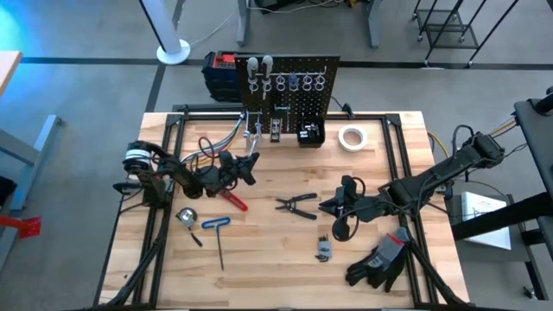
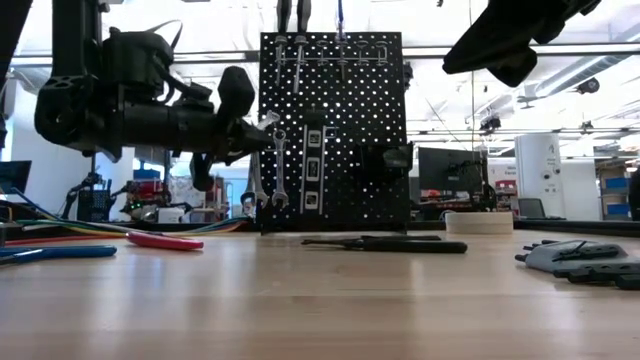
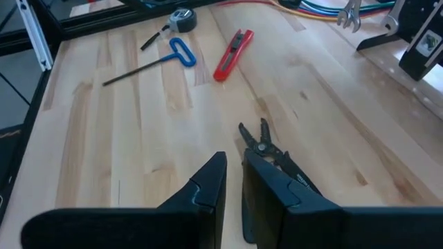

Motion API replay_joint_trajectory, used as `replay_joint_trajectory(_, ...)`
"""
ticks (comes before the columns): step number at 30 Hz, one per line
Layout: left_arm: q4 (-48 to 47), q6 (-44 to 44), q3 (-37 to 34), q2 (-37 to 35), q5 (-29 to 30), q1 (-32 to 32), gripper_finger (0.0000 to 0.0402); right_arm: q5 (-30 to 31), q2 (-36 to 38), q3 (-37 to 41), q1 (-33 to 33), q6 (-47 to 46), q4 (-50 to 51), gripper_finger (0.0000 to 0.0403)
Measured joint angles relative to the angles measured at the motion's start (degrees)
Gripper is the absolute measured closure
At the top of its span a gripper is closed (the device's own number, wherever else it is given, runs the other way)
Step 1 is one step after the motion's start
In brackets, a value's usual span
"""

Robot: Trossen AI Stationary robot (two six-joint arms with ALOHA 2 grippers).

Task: Hang tools onto peg board
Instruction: Hang the wrench on the peg board

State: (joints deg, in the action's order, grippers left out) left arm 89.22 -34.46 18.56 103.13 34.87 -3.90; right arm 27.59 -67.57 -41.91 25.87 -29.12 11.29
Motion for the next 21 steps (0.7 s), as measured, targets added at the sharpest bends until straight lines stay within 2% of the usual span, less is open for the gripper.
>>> replay_joint_trajectory(6,-3.94,-5.49,-0.10,-0.04,-0.06,-0.51,0.0401,0.00,0.00,0.00,0.00,0.13,0.00,0.0366)
replay_joint_trajectory(12,-5.16,-4.99,0.09,-0.09,-0.09,-0.89,0.0392,-0.02,0.00,0.00,0.00,0.17,-0.02,0.0359)
replay_joint_trajectory(16,-8.55,-4.60,0.27,-0.07,0.20,-0.90,0.0353,-0.02,0.00,0.00,0.00,0.11,-0.04,0.0359)
replay_joint_trajectory(21,-12.86,-3.92,0.51,-0.04,0.20,-0.90,0.0281,0.12,0.00,0.00,0.00,-0.40,-0.07,0.0366)
